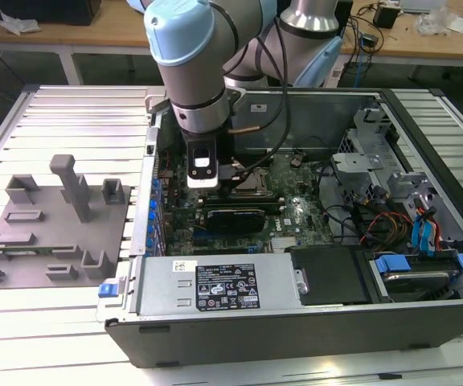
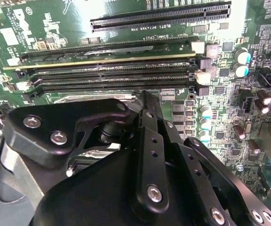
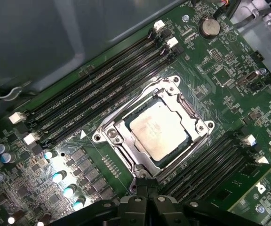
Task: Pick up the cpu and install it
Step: 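Install the second cpu locking lever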
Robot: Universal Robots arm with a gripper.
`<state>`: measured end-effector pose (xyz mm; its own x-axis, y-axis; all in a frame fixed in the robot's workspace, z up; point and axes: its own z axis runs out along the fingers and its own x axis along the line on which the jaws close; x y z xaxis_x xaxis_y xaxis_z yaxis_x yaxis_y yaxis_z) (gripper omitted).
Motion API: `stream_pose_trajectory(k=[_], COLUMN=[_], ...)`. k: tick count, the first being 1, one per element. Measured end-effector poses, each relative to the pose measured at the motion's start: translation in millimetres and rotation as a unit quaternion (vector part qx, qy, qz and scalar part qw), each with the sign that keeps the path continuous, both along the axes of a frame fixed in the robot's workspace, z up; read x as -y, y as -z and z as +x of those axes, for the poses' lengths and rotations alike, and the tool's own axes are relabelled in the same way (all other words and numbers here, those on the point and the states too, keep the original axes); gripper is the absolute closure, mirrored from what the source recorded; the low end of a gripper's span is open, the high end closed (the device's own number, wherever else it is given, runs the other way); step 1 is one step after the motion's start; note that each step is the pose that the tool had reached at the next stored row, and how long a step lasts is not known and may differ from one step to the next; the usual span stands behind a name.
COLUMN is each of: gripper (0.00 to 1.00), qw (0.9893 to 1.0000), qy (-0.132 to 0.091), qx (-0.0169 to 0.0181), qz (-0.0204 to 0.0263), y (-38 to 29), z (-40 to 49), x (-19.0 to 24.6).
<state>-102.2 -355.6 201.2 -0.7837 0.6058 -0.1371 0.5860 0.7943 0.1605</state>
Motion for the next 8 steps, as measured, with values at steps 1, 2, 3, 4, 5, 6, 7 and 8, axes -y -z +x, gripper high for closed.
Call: stream_pose_trajectory(k=[1, 2, 3, 4, 5, 6, 7, 8], gripper=[0.89, 0.89, 0.89, 0.89, 0.89, 0.89, 0.89, 0.89], qw=[1.0, 1.0, 1.0, 1.0, 1.0, 1.0, 0.9999, 0.9999], qy=[0.0, 0.0, 0.0, 0.0, 0.0, 0.0, 0.0, 0.0], qx=[0.0004, 0.0008, 0.0013, 0.0017, 0.0023, 0.0027, 0.0035, 0.0038], qz=[0.0013, 0.0026, 0.0042, 0.0055, 0.0075, 0.0089, 0.0119, 0.0133], y=[0.2, 0.3, 0.5, 0.6, 0.8, 1.0, 1.3, 1.4], z=[-0.3, -0.6, -1.1, -1.4, -1.9, -2.2, -2.8, -3.0], x=[0.0, 0.0, 0.0, 0.0, 0.0, 0.0, 0.0, 0.0])
